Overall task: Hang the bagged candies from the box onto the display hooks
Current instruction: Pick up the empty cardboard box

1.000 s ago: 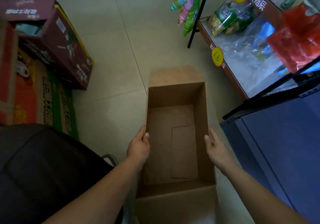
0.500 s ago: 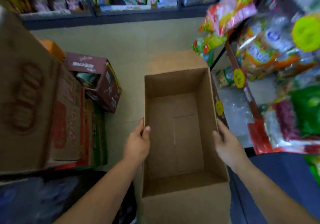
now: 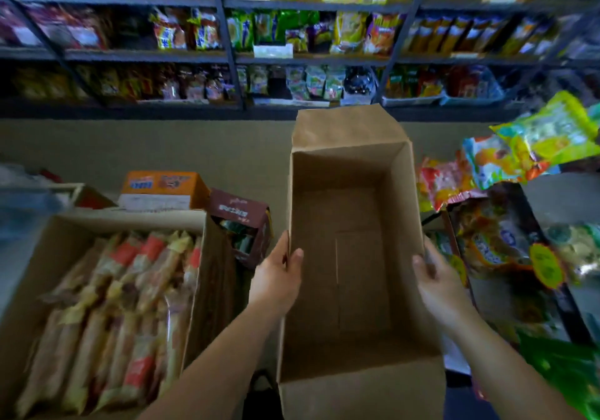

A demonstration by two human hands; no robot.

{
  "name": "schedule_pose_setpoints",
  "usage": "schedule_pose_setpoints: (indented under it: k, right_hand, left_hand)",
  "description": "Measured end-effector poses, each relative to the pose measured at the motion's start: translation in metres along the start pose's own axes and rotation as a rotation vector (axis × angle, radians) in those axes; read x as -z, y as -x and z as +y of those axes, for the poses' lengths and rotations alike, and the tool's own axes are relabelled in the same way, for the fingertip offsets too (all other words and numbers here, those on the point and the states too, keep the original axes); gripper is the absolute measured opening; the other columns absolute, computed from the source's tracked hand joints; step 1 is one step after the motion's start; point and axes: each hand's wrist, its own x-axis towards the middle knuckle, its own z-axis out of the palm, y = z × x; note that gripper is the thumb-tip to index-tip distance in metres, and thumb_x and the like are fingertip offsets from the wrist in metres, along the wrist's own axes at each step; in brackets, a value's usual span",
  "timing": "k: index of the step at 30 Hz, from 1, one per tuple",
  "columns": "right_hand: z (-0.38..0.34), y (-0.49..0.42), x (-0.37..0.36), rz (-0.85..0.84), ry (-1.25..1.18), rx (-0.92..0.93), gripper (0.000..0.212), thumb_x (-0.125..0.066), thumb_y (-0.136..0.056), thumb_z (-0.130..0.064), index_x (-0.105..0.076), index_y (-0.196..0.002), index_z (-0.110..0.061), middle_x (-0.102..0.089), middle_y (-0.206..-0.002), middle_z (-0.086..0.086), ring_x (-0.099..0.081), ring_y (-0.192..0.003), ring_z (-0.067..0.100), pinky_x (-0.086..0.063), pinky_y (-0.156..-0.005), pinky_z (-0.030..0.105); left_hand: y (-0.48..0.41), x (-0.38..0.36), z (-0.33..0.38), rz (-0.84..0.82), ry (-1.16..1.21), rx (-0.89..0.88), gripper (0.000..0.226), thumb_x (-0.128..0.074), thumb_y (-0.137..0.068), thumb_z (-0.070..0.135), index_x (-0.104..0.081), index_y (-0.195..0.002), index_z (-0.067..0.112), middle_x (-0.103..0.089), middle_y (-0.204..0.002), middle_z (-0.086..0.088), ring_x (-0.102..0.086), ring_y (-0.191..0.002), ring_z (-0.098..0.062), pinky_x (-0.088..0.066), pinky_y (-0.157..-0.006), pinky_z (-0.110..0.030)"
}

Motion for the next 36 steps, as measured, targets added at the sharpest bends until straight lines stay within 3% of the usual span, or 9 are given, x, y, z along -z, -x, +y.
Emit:
schedule_pose_setpoints:
  k: [6,10,13,16,18,22,27,31,36]
  right_hand:
    - [-0.077,-0.092,0.008,-0.045,0.039,0.09,0.064,-0.052,-0.104,-0.04,-0.03,-0.16,-0.018,-0.034,-0.165,0.003,-0.031,-0.152,0.022,-0.025,-0.121,0.033]
    - [-0.128,-0.166,0.012,-0.14,0.089,0.174,0.066,-0.051,-0.104,-0.044,-0.025,-0.162,-0.025,-0.033,-0.166,0.005,-0.032,-0.152,0.027,-0.027,-0.122,0.041]
    - [-0.171,-0.205,0.005,-0.207,0.114,0.249,0.065,-0.051,-0.104,-0.042,-0.025,-0.161,-0.026,-0.035,-0.165,0.004,-0.035,-0.151,0.027,-0.028,-0.12,0.04]
    - [-0.214,-0.234,-0.011,-0.277,0.135,0.315,0.064,-0.053,-0.104,-0.041,-0.027,-0.16,-0.025,-0.038,-0.163,0.004,-0.039,-0.148,0.026,-0.032,-0.117,0.037]
    - [-0.24,-0.249,-0.031,-0.344,0.148,0.346,0.063,-0.052,-0.104,-0.043,-0.026,-0.16,-0.029,-0.039,-0.162,0.003,-0.041,-0.146,0.028,-0.035,-0.116,0.04]
    - [-0.294,-0.271,-0.088,-0.423,0.179,0.369,0.056,-0.042,-0.107,-0.043,-0.024,-0.159,-0.037,-0.034,-0.165,0.0,-0.039,-0.148,0.029,-0.035,-0.116,0.047]
    - [-0.364,-0.285,-0.172,-0.586,0.197,0.397,0.05,-0.037,-0.109,-0.039,-0.028,-0.158,-0.04,-0.032,-0.165,-0.005,-0.034,-0.151,0.024,-0.031,-0.121,0.048]
    - [-0.416,-0.293,-0.238,-0.692,0.239,0.448,0.049,-0.038,-0.11,-0.035,-0.031,-0.158,-0.038,-0.033,-0.165,-0.007,-0.034,-0.151,0.021,-0.03,-0.122,0.047]
    - [-0.47,-0.292,-0.301,-0.807,0.328,0.512,0.05,-0.04,-0.11,-0.031,-0.032,-0.159,-0.033,-0.033,-0.165,-0.006,-0.033,-0.151,0.021,-0.03,-0.122,0.044]
  left_hand:
    - [-0.06,-0.005,0.058,0.026,0.096,0.044,0.067,-0.052,-0.092,0.063,-0.024,-0.151,0.052,-0.05,-0.15,0.01,-0.052,-0.135,-0.018,-0.052,-0.105,-0.048]
    - [-0.107,-0.014,0.101,0.142,0.099,0.064,0.073,-0.053,-0.09,0.065,-0.02,-0.153,0.049,-0.042,-0.153,0.004,-0.046,-0.139,-0.021,-0.048,-0.109,-0.049]
    - [-0.132,-0.003,0.127,0.265,0.11,0.113,0.072,-0.053,-0.096,0.057,-0.018,-0.157,0.043,-0.031,-0.159,-0.001,-0.04,-0.145,-0.025,-0.045,-0.112,-0.046]
    - [-0.151,0.026,0.141,0.374,0.133,0.135,0.065,-0.053,-0.095,0.059,-0.027,-0.153,0.047,-0.04,-0.147,0.0,-0.054,-0.129,-0.024,-0.057,-0.098,-0.046]
    - [-0.161,0.048,0.142,0.445,0.172,0.136,0.059,-0.052,-0.093,0.061,-0.034,-0.148,0.048,-0.049,-0.137,0.004,-0.061,-0.117,-0.019,-0.061,-0.089,-0.044]
    - [-0.18,0.091,0.136,0.628,0.197,0.186,0.05,-0.052,-0.097,0.053,-0.045,-0.145,0.039,-0.063,-0.129,0.01,-0.062,-0.115,-0.015,-0.054,-0.098,-0.041]
    - [-0.208,0.148,0.109,0.707,0.288,0.317,0.037,-0.052,-0.096,0.054,-0.053,-0.131,0.043,-0.068,-0.107,0.017,-0.068,-0.097,-0.014,-0.058,-0.088,-0.039]
    - [-0.23,0.191,0.083,0.745,0.368,0.366,0.041,-0.05,-0.098,0.053,-0.052,-0.137,0.041,-0.07,-0.115,0.012,-0.068,-0.102,-0.015,-0.057,-0.09,-0.038]
    - [-0.247,0.232,0.057,0.827,0.448,0.405,0.031,-0.045,-0.102,0.041,-0.055,-0.131,0.044,-0.067,-0.116,0.012,-0.065,-0.102,-0.013,-0.055,-0.094,-0.038]
